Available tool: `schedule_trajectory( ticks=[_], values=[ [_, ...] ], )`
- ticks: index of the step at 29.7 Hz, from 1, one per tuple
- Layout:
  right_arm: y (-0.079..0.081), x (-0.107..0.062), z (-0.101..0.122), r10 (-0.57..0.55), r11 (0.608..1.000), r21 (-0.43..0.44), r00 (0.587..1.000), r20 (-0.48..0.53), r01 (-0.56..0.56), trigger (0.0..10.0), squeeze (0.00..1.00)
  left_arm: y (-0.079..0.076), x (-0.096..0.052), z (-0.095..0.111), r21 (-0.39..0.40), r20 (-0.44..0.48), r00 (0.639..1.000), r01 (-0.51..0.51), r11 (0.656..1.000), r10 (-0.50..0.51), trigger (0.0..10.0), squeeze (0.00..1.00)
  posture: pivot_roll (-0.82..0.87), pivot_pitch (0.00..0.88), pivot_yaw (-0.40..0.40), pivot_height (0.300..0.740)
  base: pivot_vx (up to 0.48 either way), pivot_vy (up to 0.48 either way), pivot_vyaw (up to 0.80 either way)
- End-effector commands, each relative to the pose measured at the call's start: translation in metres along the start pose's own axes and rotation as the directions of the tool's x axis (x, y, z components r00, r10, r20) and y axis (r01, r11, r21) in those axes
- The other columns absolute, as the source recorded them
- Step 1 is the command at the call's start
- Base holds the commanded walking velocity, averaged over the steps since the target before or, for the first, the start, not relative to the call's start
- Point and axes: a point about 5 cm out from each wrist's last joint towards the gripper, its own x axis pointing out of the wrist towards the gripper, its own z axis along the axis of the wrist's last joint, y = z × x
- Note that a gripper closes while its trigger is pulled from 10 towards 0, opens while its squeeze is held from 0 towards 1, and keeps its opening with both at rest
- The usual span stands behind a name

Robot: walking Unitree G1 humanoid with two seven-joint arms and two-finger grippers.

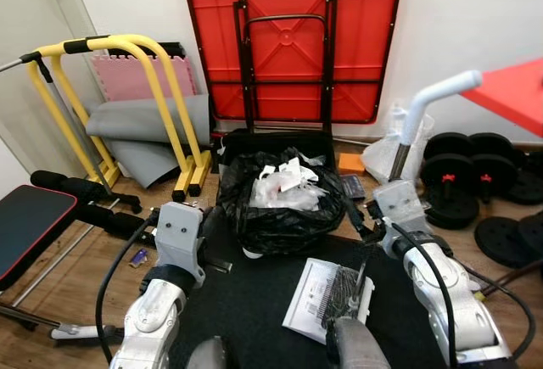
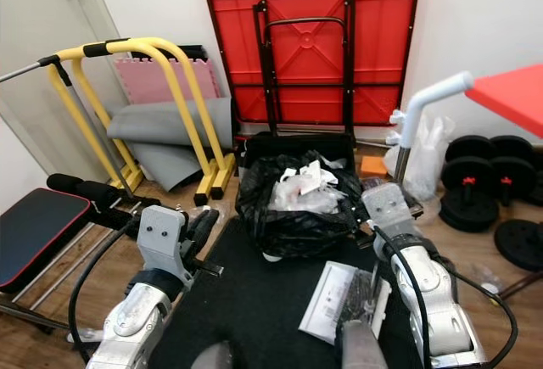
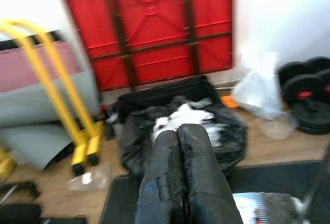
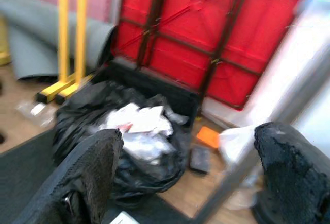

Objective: Sweep floor

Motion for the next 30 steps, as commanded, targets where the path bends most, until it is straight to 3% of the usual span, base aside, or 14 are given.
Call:
schedule_trajectory(
  ticks=[1, 5, 10, 23, 30],
  values=[
    [0.002, 0.002, -0.003, 0.001, 1.0, -0.001, 1.0, -0.021, -0.001, 10.0, 0.0, 0.002, -0.002, -0.006, -0.003, -0.034, 0.999, -0.002, 1.0, 0.002, 10.0, 0.0, -0.19, 0.0, 0.039, 0.576, 0.0, 0.0, 0.0],
    [-0.014, 0.005, -0.01, -0.081, 0.997, 0.008, 0.995, -0.063, 0.081, 10.0, 0.0, 0.002, -0.004, -0.006, 0.001, -0.043, 0.999, 0.006, 1.0, -0.006, 10.0, 0.0, -0.19, 0.0, 0.049, 0.556, 0.0, 0.0, 0.0],
    [-0.022, 0.004, -0.014, -0.122, 0.993, -0.005, 0.989, -0.081, 0.122, 10.0, 0.0, 0.002, -0.005, -0.006, 0.002, -0.046, 0.999, 0.012, 1.0, -0.012, 10.0, 0.0, -0.19, 0.0, 0.051, 0.541, 0.0, 0.0, 0.0],
    [-0.03, 0.003, -0.031, -0.169, 0.984, 0.028, 0.972, -0.161, 0.175, 10.0, 0.0, 0.001, -0.007, -0.003, 0.003, -0.035, 0.999, 0.03, 1.0, -0.03, 10.0, 0.0, -0.18, 0.0, 0.053, 0.511, 0.0, 0.0, 0.0],
    [-0.027, -0.006, -0.048, -0.163, 0.983, 0.05, 0.957, -0.238, 0.179, 10.0, 0.0, -0.012, -0.011, 0.008, -0.039, 0.016, 0.985, 0.171, 0.984, -0.171, 10.0, 0.0, -0.18, 0.004, 0.055, 0.486, 0.0, 0.0, 0.0]
  ],
)
